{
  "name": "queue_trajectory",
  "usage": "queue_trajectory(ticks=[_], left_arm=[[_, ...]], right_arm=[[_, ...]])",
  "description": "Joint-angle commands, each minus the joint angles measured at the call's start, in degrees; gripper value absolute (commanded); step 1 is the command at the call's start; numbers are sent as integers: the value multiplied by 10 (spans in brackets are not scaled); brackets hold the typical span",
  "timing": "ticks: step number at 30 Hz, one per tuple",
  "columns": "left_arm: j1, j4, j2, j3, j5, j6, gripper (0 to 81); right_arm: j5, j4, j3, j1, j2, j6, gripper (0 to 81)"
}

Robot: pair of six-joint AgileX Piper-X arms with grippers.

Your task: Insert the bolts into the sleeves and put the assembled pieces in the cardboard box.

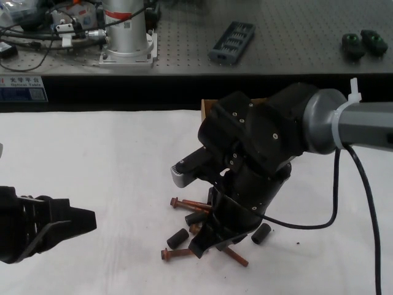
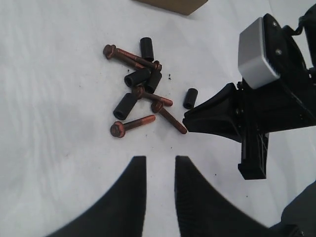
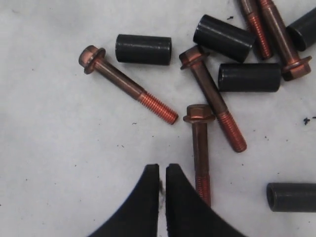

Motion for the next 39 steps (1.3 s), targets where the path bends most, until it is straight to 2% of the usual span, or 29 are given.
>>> queue_trajectory(ticks=[1,8,19,22,23,27,29,34,39], left_arm=[[2,-2,1,-7,9,-5,158],[2,-2,1,-7,28,-5,158],[2,-2,1,-7,32,-5,158],[2,-2,1,-7,32,-5,158],[2,-2,1,-7,32,-5,158],[2,-3,1,-7,39,-5,158],[2,-3,1,-7,50,-5,158],[2,-3,1,-7,53,-5,158],[2,-3,1,-7,57,-5,158]], right_arm=[[-9,-6,-8,1,1,-8,43],[-35,-6,-8,1,1,-21,43],[-20,-6,-8,1,1,-29,43],[-21,-6,-8,1,1,-50,3],[-15,-6,-8,1,1,-55,24],[-2,-10,-8,1,1,-57,210],[12,-15,-8,1,1,-57,258],[34,-15,-9,1,17,-56,208],[38,-4,-9,1,35,-40,208]])
